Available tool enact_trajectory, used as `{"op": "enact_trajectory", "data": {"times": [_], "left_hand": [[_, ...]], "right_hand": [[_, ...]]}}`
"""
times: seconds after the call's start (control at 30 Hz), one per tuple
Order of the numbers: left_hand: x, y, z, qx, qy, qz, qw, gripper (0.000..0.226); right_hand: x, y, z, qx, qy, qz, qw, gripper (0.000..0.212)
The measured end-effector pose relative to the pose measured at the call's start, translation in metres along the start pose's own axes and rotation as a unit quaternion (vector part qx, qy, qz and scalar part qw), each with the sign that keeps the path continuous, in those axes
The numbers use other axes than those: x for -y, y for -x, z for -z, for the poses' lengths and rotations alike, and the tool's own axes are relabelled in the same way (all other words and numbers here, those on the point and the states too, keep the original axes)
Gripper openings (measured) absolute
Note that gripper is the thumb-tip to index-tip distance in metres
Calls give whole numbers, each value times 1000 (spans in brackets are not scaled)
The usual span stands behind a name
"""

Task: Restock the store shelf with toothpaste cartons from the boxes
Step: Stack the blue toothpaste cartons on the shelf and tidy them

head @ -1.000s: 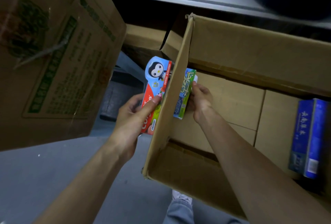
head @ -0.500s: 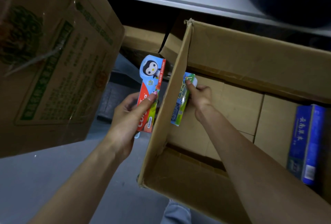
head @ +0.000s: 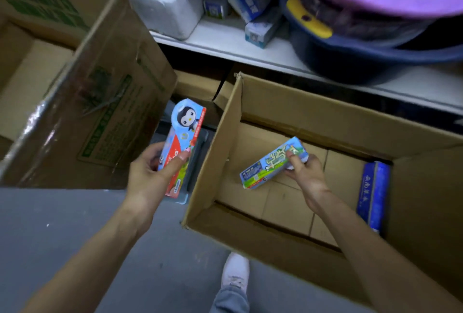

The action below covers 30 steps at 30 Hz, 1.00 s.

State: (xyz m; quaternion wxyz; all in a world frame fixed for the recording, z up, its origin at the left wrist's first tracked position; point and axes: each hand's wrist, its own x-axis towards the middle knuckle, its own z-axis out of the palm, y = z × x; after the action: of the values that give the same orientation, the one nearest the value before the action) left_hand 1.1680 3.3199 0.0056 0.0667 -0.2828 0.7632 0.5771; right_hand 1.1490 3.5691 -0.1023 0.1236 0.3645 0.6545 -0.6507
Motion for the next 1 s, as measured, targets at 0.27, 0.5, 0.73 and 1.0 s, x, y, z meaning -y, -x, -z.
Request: {"op": "enact_trajectory", "data": {"times": [0.27,0.5,0.73,1.0], "left_hand": [[-57,106,6,-11,15,-37,999,17],[-136,233,-2,37,83,-52,995,22],[-257,338,2,116,191,-91,970,36],[-386,424,28,183,151,-194,952,58]], "right_hand": [[79,119,78,71,-104,30,992,30],[170,247,166,128,-148,82,977,30],[271,374,244,166,-192,114,960,18],[365,485,307,213,-244,176,930,23]]}}
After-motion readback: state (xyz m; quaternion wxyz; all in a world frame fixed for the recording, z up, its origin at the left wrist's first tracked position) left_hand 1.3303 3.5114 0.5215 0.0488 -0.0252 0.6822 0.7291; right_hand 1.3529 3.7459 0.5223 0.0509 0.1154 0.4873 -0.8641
